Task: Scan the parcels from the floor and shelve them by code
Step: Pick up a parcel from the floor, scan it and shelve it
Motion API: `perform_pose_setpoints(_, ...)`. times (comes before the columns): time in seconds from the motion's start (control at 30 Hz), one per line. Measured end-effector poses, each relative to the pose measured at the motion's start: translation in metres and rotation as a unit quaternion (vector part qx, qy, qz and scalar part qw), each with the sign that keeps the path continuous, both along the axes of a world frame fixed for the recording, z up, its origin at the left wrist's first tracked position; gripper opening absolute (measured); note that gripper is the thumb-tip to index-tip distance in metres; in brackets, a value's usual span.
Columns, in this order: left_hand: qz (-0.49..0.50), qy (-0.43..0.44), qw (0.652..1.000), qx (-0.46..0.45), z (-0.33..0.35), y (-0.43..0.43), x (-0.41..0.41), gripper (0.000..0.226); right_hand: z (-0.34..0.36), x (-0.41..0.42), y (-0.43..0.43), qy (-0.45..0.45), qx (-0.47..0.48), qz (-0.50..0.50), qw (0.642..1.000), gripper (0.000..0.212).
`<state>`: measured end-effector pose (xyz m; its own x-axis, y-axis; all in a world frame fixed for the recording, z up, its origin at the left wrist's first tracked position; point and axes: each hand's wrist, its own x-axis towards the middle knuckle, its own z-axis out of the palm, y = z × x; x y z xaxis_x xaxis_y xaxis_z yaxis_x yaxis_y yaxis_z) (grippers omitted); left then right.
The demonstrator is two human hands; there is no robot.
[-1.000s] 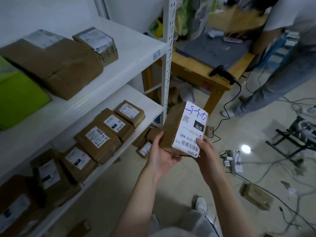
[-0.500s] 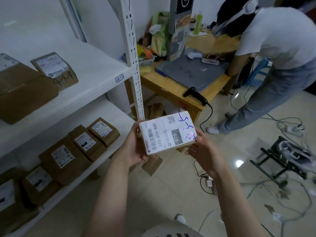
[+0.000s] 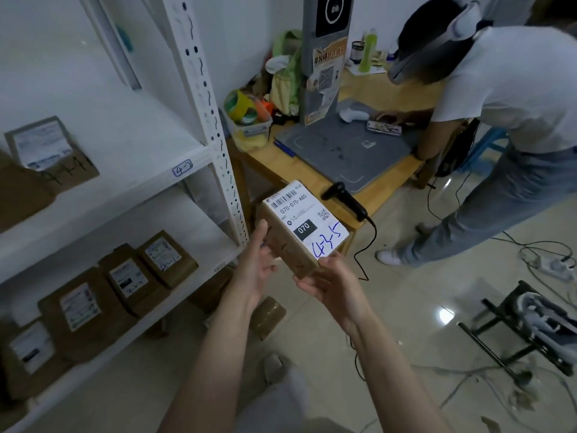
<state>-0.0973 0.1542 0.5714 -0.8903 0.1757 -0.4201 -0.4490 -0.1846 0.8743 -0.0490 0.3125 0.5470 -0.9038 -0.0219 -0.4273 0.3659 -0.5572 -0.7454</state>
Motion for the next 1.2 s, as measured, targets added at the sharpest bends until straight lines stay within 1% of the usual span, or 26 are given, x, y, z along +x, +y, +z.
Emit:
perform_pose_setpoints(0.07, -0.008, 0.014, 1.000, -0.006, -0.005, 0.010, -0.020, 0.103, -0.006, -0.023, -0.002, -0.001, 0.013, 0.004, 1.000, 0.105)
perform_pose_setpoints(0.13, -0.008, -0.007, 1.000, 0.008, -0.010, 0.016, -0.040, 0.106, -0.009, -0.046, -0.005, -0.006, 0.030, 0.018, 0.999, 0.105)
perform_pose_setpoints(0.23, 0.003, -0.036, 0.999, 0.002, -0.018, 0.019, -0.073, 0.089, -0.016, -0.079, -0.004, -0.026, 0.059, 0.050, 0.997, 0.106)
perform_pose_setpoints(0.3, 0.034, -0.047, 0.998, 0.007, -0.021, 0.016, -0.097, 0.072, -0.017, -0.099, 0.002, -0.030, 0.098, 0.077, 0.992, 0.103)
perform_pose_setpoints(0.37, 0.070, -0.052, 0.996, 0.004, -0.021, 0.012, -0.121, 0.065, -0.021, -0.122, 0.009, -0.034, 0.127, 0.086, 0.988, 0.095)
perform_pose_setpoints(0.47, 0.111, -0.051, 0.992, 0.013, -0.023, 0.004, -0.148, 0.072, -0.026, -0.156, 0.019, -0.050, 0.140, 0.037, 0.988, 0.072)
perform_pose_setpoints(0.53, 0.119, -0.052, 0.991, 0.020, -0.024, -0.001, -0.160, 0.077, -0.035, -0.181, 0.028, -0.068, 0.159, -0.017, 0.985, 0.066)
perform_pose_setpoints(0.57, 0.122, -0.050, 0.991, 0.020, -0.024, -0.003, -0.165, 0.077, -0.038, -0.195, 0.032, -0.071, 0.190, -0.033, 0.979, 0.061)
perform_pose_setpoints(0.63, 0.123, -0.055, 0.991, 0.015, -0.027, -0.004, -0.171, 0.075, -0.047, -0.219, 0.046, -0.081, 0.278, -0.054, 0.956, 0.054)
perform_pose_setpoints(0.67, 0.124, -0.058, 0.991, 0.005, -0.029, -0.002, -0.173, 0.076, -0.052, -0.231, 0.054, -0.090, 0.325, -0.065, 0.939, 0.055)
perform_pose_setpoints(0.77, 0.128, -0.060, 0.990, -0.019, -0.037, 0.007, -0.181, 0.091, -0.069, -0.259, 0.085, -0.115, 0.450, -0.084, 0.882, 0.053)
perform_pose_setpoints(0.8, 0.130, -0.056, 0.990, -0.023, -0.039, 0.011, -0.184, 0.089, -0.074, -0.267, 0.096, -0.122, 0.487, -0.084, 0.860, 0.052)
perform_pose_setpoints(0.87, 0.132, -0.049, 0.990, -0.032, -0.040, 0.021, -0.188, 0.087, -0.088, -0.280, 0.118, -0.143, 0.560, -0.053, 0.814, 0.055)
perform_pose_setpoints(0.93, 0.137, -0.051, 0.988, -0.043, -0.041, 0.032, -0.190, 0.089, -0.100, -0.290, 0.135, -0.160, 0.611, 0.014, 0.775, 0.058)
perform_pose_setpoints(1.0, 0.150, -0.046, 0.986, -0.062, -0.040, 0.044, -0.193, 0.068, -0.114, -0.297, 0.149, -0.169, 0.623, 0.091, 0.758, 0.056)
perform_pose_setpoints(1.03, 0.163, -0.050, 0.984, -0.060, -0.039, 0.050, -0.194, 0.060, -0.118, -0.297, 0.154, -0.170, 0.618, 0.124, 0.757, 0.051)
perform_pose_setpoints(1.07, 0.177, -0.054, 0.981, -0.058, -0.037, 0.056, -0.196, 0.056, -0.125, -0.299, 0.160, -0.165, 0.611, 0.148, 0.760, 0.044)
perform_pose_setpoints(1.13, 0.196, -0.062, 0.977, -0.059, -0.035, 0.067, -0.198, 0.058, -0.134, -0.302, 0.169, -0.143, 0.598, 0.174, 0.769, 0.032)
perform_pose_setpoints(1.2, 0.210, -0.068, 0.974, -0.055, -0.035, 0.076, -0.197, 0.067, -0.141, -0.306, 0.174, -0.109, 0.600, 0.195, 0.768, 0.022)
